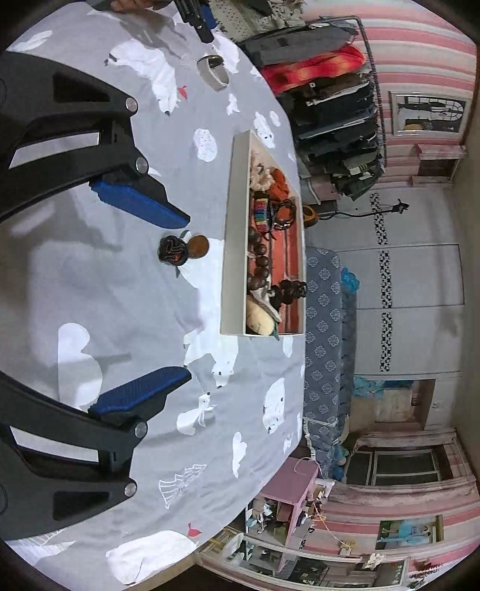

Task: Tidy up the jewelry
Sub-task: 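Grasp the white-strap watch with the left tool while the right tool grasps the brown wooden-bead hair tie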

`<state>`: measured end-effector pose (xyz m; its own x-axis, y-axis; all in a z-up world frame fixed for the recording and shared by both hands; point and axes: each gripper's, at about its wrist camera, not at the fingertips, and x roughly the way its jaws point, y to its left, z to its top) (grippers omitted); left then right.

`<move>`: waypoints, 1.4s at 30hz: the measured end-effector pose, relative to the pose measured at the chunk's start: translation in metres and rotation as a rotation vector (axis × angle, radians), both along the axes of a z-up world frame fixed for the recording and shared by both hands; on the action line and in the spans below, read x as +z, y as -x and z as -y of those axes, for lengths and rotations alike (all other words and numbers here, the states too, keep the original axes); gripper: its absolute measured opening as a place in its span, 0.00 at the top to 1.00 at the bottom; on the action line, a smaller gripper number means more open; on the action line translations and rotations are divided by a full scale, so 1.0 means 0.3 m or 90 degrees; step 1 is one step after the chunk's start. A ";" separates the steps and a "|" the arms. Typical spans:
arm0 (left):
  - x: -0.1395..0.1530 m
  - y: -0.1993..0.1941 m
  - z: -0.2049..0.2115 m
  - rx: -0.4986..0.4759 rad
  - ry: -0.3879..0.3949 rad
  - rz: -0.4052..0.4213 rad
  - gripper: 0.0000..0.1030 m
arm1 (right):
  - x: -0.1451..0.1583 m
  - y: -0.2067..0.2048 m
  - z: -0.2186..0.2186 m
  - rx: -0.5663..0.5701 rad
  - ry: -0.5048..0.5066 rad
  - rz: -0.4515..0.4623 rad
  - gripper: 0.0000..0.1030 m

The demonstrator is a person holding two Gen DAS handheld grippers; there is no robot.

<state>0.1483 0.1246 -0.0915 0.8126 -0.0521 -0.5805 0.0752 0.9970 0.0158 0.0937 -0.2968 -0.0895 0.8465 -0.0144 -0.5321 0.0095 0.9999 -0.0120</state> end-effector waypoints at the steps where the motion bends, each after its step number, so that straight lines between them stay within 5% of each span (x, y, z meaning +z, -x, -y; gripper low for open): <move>1: -0.002 -0.006 0.003 0.000 -0.004 -0.005 0.25 | -0.004 -0.002 0.003 -0.001 0.000 -0.004 0.26; 6: -0.029 -0.059 0.034 -0.014 -0.037 -0.055 0.25 | -0.012 -0.007 0.018 -0.009 0.000 -0.014 0.26; 13: -0.066 -0.183 0.038 -0.011 -0.022 -0.132 0.25 | -0.031 -0.043 0.000 0.018 -0.028 -0.052 0.26; 27: -0.123 -0.366 0.016 0.005 -0.028 -0.185 0.25 | -0.091 -0.218 -0.094 0.038 0.042 -0.153 0.26; 33: -0.125 -0.383 0.005 -0.004 0.000 -0.184 0.25 | -0.166 -0.324 -0.123 0.049 0.060 -0.219 0.49; 35: -0.122 -0.383 0.006 -0.008 0.007 -0.181 0.31 | -0.172 -0.328 -0.122 0.053 0.054 -0.221 0.56; 37: -0.114 -0.379 0.005 -0.009 0.011 -0.173 0.41 | -0.171 -0.327 -0.125 0.058 0.054 -0.220 0.75; 42: -0.095 -0.358 0.009 -0.017 0.013 -0.151 0.76 | -0.170 -0.316 -0.137 0.067 0.062 -0.213 0.78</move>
